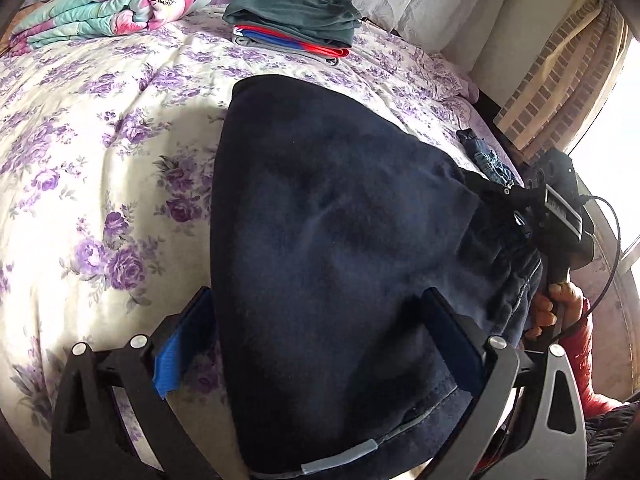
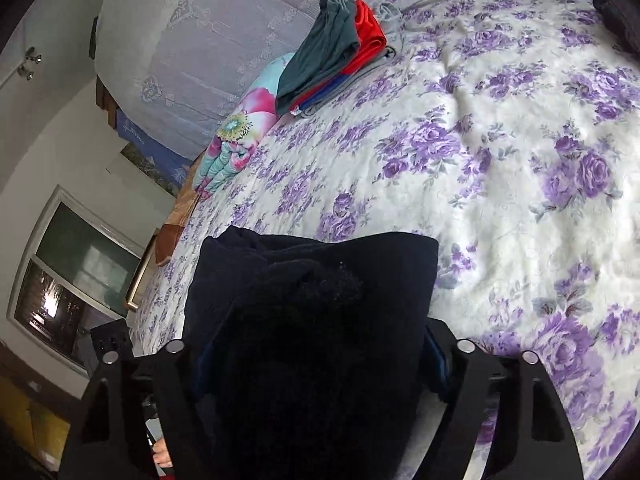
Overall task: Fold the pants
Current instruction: 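Lift the folded pants with both tools and carry them beside the floral blanket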
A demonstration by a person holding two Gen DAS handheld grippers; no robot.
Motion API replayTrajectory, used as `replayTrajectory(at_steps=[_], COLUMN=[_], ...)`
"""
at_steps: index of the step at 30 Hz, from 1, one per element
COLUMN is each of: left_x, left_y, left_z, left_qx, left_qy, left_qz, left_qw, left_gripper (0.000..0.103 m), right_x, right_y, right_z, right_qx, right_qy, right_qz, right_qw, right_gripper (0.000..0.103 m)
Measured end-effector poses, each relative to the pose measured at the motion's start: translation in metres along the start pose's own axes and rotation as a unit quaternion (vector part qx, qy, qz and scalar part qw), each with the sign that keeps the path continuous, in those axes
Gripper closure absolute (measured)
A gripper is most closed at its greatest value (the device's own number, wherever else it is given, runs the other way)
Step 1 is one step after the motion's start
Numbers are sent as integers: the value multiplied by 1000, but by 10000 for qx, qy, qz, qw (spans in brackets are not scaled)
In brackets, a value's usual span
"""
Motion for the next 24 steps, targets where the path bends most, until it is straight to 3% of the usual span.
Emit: replayTrajectory(at_steps=[1, 3, 5, 8, 11, 16, 21, 24], left_x=[2, 1, -3, -22, -50, -123, -223, -290], left_y=[-4, -13, -20, -31, -37, -48, -41, -21], left_z=[1, 10, 17, 16, 18, 27, 40, 52], left_qx=[0, -310, -497, -367, -389, -861, -1295, -1710], left_qy=[23, 207, 384, 322, 342, 597, 734, 866], left_qz=[73, 251, 406, 520, 649, 1312, 1773, 2128], left_qw=[10000, 9990, 9972, 9975, 9965, 9858, 9728, 9581], left_gripper=[22, 34, 56, 69, 75, 76, 76, 76], right_x=[2, 4, 2, -11, -34, -96, -204, -275], right_y=[-3, -7, -10, -16, -19, -15, 7, 34], right_z=[-3, -19, -38, -62, -85, -110, -124, -123], right_qx=[66, 309, 462, 389, 509, 568, 695, 812], right_qy=[-77, -478, -840, -1190, -1597, -1966, -2166, -2217], right_qz=[75, 211, 292, 302, 435, 780, 1262, 1560], right_qw=[9999, 9982, 9950, 9917, 9849, 9757, 9656, 9591], right_gripper=[36, 42, 44, 49, 51, 52, 52, 52])
Point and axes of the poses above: each gripper's, at about its wrist camera, not at the fingertips, and y roughly the way its jaws point, z to its right, x to its underside, the point moved 1 cm from there along y, roughly the way its jaws point, and after that the axes turned 11 degrees about -x, right-handed, at the moved point
